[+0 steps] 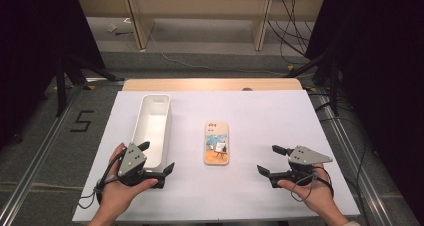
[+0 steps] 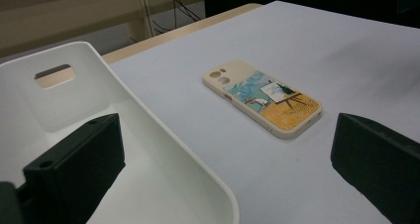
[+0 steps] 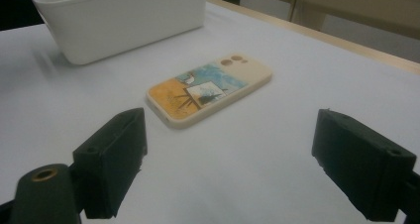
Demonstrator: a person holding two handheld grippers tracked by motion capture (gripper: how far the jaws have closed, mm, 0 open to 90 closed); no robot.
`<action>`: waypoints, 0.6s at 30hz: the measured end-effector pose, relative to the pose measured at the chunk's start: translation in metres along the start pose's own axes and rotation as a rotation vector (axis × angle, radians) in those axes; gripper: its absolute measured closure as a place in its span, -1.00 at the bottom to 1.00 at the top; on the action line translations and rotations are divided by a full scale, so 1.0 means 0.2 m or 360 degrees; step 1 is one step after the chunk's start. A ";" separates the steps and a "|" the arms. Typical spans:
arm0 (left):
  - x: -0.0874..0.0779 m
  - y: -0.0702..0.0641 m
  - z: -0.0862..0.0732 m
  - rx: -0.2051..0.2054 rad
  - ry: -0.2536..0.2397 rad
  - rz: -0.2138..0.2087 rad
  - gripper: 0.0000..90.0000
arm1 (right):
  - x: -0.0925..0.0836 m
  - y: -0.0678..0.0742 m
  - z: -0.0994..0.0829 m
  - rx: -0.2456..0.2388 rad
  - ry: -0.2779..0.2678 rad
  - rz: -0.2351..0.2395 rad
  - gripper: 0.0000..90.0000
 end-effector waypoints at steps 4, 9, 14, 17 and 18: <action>0.00 0.00 0.00 0.0001 0.0000 0.0001 -1.00 | 0.00 0.00 0.00 0.0000 -0.0001 0.0000 -0.67; 0.00 0.00 0.00 -0.0002 -0.0004 -0.0001 -1.00 | 0.00 0.00 0.00 0.0000 0.0001 0.0000 -0.67; 0.00 0.00 0.00 -0.0003 -0.0006 0.0000 -1.00 | 0.00 0.01 0.00 -0.0001 0.0002 0.0007 -0.67; 0.00 0.00 0.00 -0.0001 -0.0005 0.0000 -1.00 | 0.00 0.01 0.00 0.0001 0.0001 0.0005 -0.67; 0.00 0.00 0.00 -0.0001 -0.0005 0.0000 -1.00 | 0.00 0.01 0.00 0.0001 0.0001 0.0006 -0.67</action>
Point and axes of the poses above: each handheld gripper's, and its own axes: x roughly forward along the jaws, z roughly out of its top, y roughly to its left, the point moved 5 cm from there along x, roughly forward along the jaws, and after that the axes turned 7 degrees about x, right-handed, at the moved point
